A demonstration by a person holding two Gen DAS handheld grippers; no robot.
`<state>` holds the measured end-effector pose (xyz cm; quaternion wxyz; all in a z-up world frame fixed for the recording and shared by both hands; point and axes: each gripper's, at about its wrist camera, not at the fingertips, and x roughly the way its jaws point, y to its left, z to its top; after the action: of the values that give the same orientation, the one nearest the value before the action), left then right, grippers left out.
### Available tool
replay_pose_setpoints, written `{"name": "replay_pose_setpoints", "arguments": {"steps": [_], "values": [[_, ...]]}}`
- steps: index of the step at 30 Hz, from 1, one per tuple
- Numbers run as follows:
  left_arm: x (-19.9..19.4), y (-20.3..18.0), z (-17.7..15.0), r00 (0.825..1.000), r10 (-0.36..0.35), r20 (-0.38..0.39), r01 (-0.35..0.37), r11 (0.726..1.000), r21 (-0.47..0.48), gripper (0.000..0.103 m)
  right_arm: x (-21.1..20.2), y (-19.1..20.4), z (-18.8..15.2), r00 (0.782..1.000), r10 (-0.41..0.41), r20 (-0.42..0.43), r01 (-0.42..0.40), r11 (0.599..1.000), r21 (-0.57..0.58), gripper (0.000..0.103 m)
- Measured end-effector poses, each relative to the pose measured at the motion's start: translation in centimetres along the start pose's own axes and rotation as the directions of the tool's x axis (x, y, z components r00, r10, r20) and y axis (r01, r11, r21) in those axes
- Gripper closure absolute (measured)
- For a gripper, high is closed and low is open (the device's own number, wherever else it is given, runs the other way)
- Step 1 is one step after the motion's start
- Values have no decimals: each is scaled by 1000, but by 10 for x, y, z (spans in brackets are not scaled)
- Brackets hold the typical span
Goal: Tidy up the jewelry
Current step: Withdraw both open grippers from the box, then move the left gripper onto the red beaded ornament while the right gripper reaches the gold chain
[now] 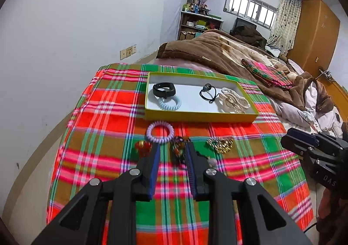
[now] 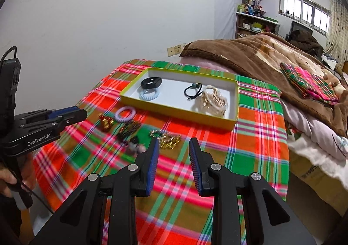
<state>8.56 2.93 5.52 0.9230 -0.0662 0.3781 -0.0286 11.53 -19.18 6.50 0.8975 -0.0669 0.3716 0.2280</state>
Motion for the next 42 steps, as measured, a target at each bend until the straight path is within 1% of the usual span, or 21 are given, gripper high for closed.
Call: {"name": "replay_pose_setpoints", "arguments": {"steps": [4, 9, 17, 29, 37, 38, 40, 42], "values": [[-15, -6, -15, 1000, -1, 12, 1, 1000, -11, 78, -12, 8, -12, 1000, -8, 12, 8, 1000, -9, 74], [-27, -11, -30, 1000, -12, 15, 12, 1000, -13, 78, -22, 15, -26, 1000, 2, 7, -2, 1000, 0, 74], [-34, -16, -46, 1000, -10, 4, 10, 1000, 2, 78, -26, 22, -36, 1000, 19, -9, -19, 1000, -3, 74], [-38, -6, -53, 1000, -12, -4, 12, 1000, -26, 78, -24, 21, -43, 999, 41, -16, -41, 999, 8, 74], [-32, 8, -52, 1000, -7, -13, 6, 998, -56, 78, -15, 19, -43, 998, 62, -30, -62, 998, 12, 74], [-31, 10, -52, 1000, -7, -14, 6, 998, -59, 78, -12, 19, -43, 997, 66, -33, -66, 998, 14, 73], [-28, 14, -51, 1000, -7, -19, 6, 998, -69, 78, -8, 19, -42, 997, 69, -38, -69, 998, 14, 68], [-23, 18, -50, 1000, -9, -25, 7, 997, -77, 78, -6, 18, -41, 997, 72, -36, -72, 997, 13, 66]]}}
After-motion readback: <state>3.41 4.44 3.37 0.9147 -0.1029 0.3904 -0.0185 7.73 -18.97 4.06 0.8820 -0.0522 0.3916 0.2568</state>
